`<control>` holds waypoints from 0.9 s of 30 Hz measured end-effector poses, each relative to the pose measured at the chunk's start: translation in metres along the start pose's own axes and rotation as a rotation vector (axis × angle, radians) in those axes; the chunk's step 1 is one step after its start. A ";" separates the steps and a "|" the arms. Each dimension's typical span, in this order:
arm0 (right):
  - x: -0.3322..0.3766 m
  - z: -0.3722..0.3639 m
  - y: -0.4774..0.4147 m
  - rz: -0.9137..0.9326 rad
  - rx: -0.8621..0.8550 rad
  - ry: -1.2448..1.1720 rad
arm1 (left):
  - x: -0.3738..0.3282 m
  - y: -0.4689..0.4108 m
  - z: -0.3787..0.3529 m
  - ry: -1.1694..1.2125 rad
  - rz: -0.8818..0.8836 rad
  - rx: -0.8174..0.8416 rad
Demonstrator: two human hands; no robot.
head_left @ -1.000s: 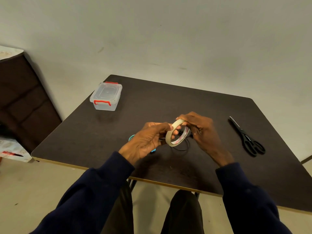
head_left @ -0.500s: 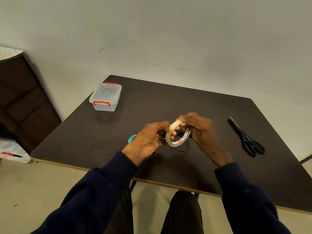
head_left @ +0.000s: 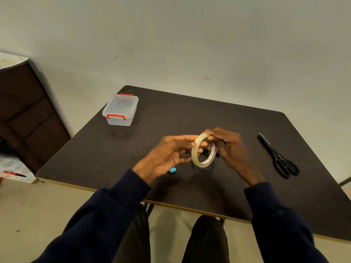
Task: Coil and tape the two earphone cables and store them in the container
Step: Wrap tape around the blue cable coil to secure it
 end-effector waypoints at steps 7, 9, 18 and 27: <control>-0.019 -0.010 0.011 -0.196 0.050 -0.175 | -0.030 0.008 0.001 -0.460 -0.467 -0.128; -0.018 -0.012 0.012 -0.198 0.077 -0.162 | -0.038 0.010 -0.001 -0.563 -0.559 -0.146; -0.028 -0.020 0.021 -0.274 0.165 -0.148 | -0.042 0.009 -0.012 -0.889 -0.756 -0.189; -0.025 -0.025 0.023 -0.311 0.161 -0.181 | -0.032 0.007 -0.018 -1.116 -0.834 -0.226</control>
Point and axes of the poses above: each hand's wrist, its own y-axis away from the middle knuckle, its own z-axis out of the back of the hand, x = y × z, the point moved 8 cm from there along -y, towards the middle knuckle, and after that the axes turned 3 degrees about z, right-handed, at the moved point
